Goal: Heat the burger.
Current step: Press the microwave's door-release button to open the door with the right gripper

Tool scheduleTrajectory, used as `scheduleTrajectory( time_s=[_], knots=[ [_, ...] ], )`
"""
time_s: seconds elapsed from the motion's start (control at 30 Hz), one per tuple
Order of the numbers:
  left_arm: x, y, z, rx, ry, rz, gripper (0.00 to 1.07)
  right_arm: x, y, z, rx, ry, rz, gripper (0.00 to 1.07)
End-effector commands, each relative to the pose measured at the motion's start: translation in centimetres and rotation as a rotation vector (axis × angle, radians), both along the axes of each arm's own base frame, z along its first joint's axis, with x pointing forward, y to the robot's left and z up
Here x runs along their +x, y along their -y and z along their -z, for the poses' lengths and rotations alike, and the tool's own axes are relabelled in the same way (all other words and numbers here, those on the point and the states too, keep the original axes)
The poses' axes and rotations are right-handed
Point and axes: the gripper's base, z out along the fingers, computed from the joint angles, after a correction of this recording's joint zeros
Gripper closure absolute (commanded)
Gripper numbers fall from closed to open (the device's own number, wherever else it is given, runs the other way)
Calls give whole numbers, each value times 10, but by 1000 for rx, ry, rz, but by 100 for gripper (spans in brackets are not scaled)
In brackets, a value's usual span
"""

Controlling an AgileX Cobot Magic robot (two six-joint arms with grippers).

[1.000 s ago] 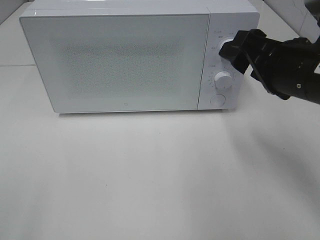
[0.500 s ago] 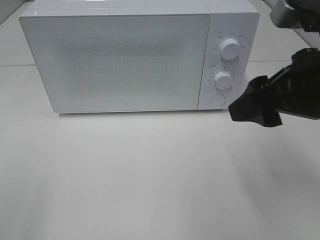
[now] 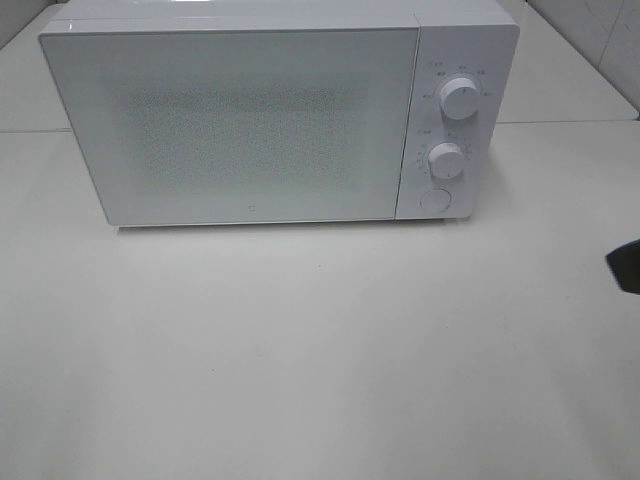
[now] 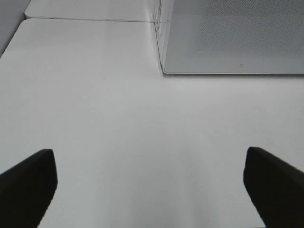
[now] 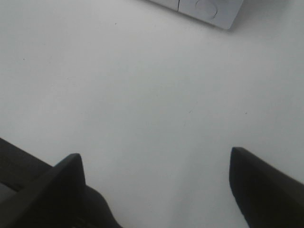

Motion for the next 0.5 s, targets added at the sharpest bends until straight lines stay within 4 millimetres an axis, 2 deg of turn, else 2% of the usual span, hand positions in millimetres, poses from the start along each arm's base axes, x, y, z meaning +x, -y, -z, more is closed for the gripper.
scheduleTrajectory(
  time_s=[0.03,0.1,0.13,0.3,0.33,0.5],
  knots=[
    [-1,0,0,-4,11,-7,7,-15,10,-10,18,64,20,30],
    [-1,0,0,-4,11,-7,7,-31,19,-13,40,136,34,29],
    [-1,0,0,-4,11,-7,7,-31,19,-13,40,136,34,29],
    [-1,0,0,-4,11,-7,7,-60,40,1,69,230,177,25],
    [-1,0,0,-4,11,-7,7,-60,40,1,69,230,177,25],
    [-1,0,0,-4,11,-7,7,-88,51,8,100,353,321,26]
  ],
)
